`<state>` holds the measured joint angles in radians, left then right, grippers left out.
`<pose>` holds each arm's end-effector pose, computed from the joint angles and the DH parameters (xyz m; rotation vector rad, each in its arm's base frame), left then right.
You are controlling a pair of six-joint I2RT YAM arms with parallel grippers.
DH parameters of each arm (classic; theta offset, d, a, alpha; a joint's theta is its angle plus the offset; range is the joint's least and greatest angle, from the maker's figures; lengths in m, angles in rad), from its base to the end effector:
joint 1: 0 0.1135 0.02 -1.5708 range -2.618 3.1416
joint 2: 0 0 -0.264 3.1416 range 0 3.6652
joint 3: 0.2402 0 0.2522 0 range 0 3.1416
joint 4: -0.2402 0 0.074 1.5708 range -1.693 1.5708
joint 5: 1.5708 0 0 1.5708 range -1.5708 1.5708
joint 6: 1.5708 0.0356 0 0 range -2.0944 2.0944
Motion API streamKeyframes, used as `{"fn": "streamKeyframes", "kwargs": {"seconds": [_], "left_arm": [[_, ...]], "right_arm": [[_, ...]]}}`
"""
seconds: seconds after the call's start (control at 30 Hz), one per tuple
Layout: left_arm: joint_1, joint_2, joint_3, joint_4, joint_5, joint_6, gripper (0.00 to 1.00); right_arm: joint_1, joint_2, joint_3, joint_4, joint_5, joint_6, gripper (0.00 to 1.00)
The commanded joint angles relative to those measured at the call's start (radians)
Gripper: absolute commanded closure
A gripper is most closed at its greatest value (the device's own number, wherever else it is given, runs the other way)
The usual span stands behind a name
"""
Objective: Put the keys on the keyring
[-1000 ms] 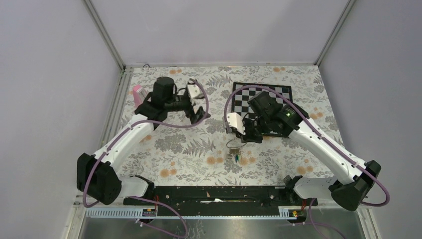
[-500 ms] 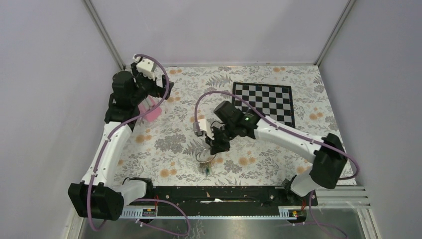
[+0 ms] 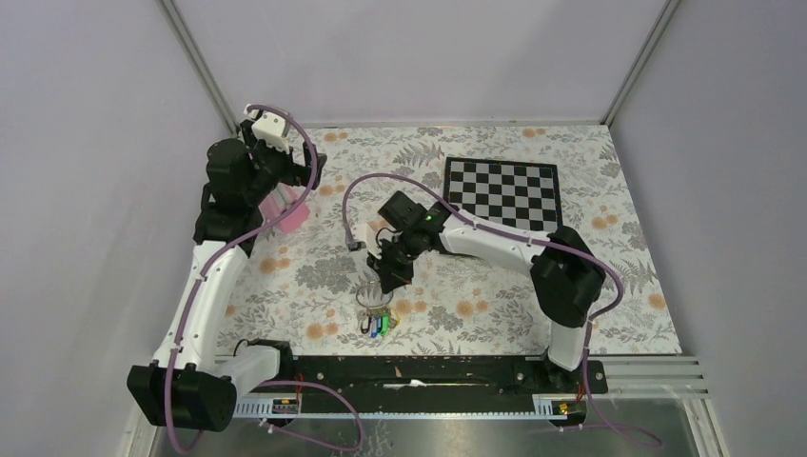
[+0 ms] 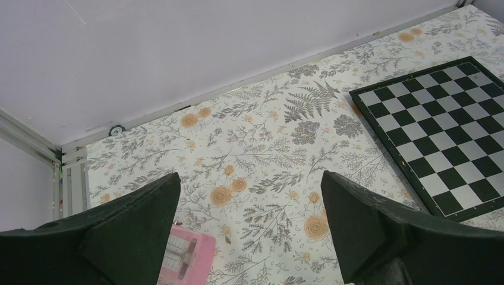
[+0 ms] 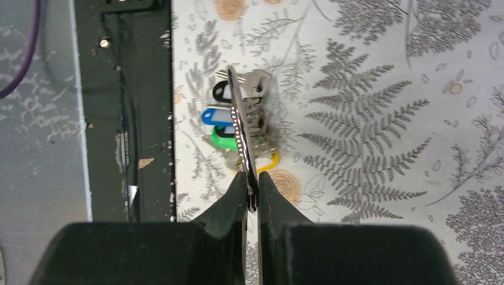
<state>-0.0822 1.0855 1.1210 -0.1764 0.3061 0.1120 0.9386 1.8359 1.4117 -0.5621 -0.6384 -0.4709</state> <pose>0.2447 -0.0309 0.4005 0.3904 1.6657 -0.2396 0.2155 0.3302 0.2366 -1.8426 1.7758 0.9962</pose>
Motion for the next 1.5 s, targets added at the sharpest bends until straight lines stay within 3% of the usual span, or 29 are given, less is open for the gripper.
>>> {"fn": "streamKeyframes", "kwargs": {"seconds": [0.0,0.33,0.63,1.2,1.3,1.47], "left_arm": [[0.004,-0.039,-0.006,0.017,0.03,0.011,0.01],[0.004,-0.062,-0.027,-0.019,0.09,0.03,0.01],[0.004,-0.08,-0.045,-0.052,0.132,0.042,0.01],[0.004,-0.107,-0.058,-0.076,0.141,0.048,0.01],[0.004,-0.113,-0.061,-0.082,0.138,0.054,0.01],[0.004,-0.115,-0.072,-0.069,0.128,0.051,0.01]], "right_arm": [[-0.051,0.05,0.082,0.018,0.017,0.032,1.0],[-0.145,0.189,0.175,-0.006,-0.025,0.037,1.0],[-0.208,0.309,0.276,-0.026,-0.018,0.063,0.91],[-0.302,0.446,0.419,-0.078,0.04,0.063,0.58],[-0.32,0.441,0.436,-0.088,0.052,0.059,0.54],[-0.358,0.377,0.43,-0.104,0.057,0.05,0.38]]}}
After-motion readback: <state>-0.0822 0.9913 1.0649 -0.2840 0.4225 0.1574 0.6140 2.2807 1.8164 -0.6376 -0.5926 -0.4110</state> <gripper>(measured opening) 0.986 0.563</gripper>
